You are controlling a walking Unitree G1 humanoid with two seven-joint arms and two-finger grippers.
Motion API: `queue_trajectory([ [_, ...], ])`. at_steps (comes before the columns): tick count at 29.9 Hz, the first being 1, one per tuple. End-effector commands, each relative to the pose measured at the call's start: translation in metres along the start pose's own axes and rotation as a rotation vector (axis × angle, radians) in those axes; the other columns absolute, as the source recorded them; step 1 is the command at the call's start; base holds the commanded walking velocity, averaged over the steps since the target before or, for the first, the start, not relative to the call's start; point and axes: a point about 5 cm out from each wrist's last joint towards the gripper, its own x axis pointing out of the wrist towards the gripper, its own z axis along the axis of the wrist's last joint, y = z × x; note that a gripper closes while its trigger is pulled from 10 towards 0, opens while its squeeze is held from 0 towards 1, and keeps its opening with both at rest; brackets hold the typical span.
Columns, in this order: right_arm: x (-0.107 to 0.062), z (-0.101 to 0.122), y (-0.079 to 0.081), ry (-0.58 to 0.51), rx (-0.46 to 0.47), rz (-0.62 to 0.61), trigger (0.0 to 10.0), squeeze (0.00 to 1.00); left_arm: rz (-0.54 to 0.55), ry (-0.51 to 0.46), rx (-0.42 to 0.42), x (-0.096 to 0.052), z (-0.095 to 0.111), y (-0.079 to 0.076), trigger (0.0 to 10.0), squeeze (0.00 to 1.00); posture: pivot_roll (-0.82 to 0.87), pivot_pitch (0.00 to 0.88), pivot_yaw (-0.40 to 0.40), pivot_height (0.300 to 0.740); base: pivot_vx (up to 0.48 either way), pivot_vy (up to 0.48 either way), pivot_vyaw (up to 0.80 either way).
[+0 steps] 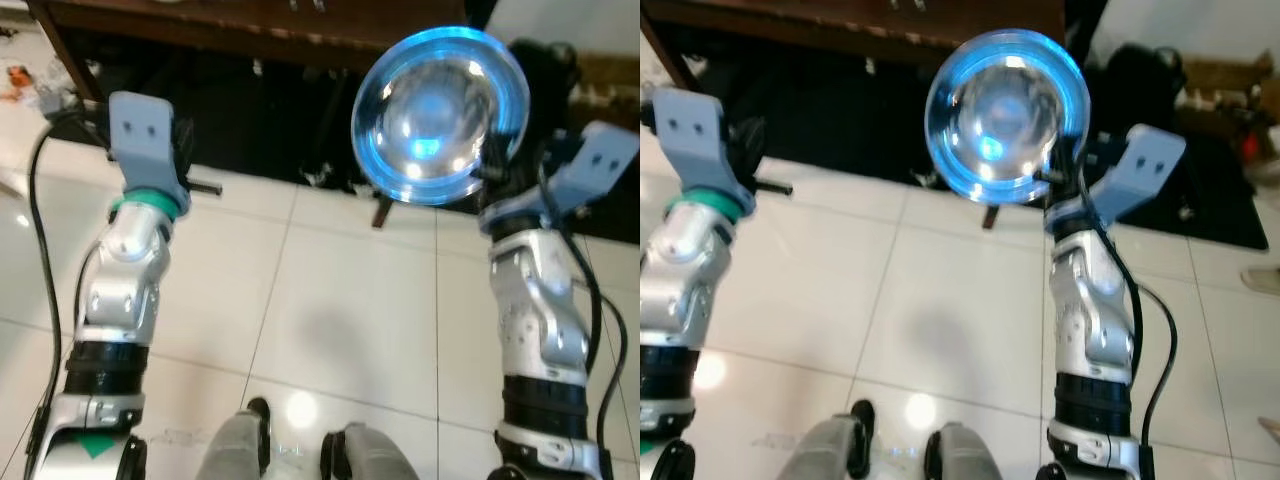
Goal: Setting the table
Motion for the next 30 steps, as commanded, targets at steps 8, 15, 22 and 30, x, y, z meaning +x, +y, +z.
queue_trajectory([
  [8,0.0014,0.0006,0.0001,0.002,-0.044,0.013,10.0,0.0,-0.002,0.049,-0.04,0.001,-0.0061,-0.0007,10.0,0.0,0.02,0.071,-0.022,0.74,0.0,0.0,0.8],
  [15,0.0032,-0.0008,-0.0006,0.004,-0.039,0.018,10.0,0.0,0.02,0.052,-0.01,0.0025,-0.0071,0.0022,10.0,0.0,0.03,0.068,-0.022,0.74,0.0,0.0,0.8],
  [22,0.0031,-0.0014,-0.0019,0.007,-0.042,0.018,10.0,0.0,0.021,0.057,-0.007,0.0024,-0.0079,0.001,10.0,0.0,0.02,0.072,-0.022,0.74,0.0,0.0,0.8],
  [30,0.0021,-0.0021,-0.0027,0.01,-0.046,0.02,10.0,0.0,0.03,0.06,-0.004,0.0015,-0.0082,0.0023,10.0,0.0,0.02,0.082,-0.024,0.74,0.0,0.0,0.8],
])
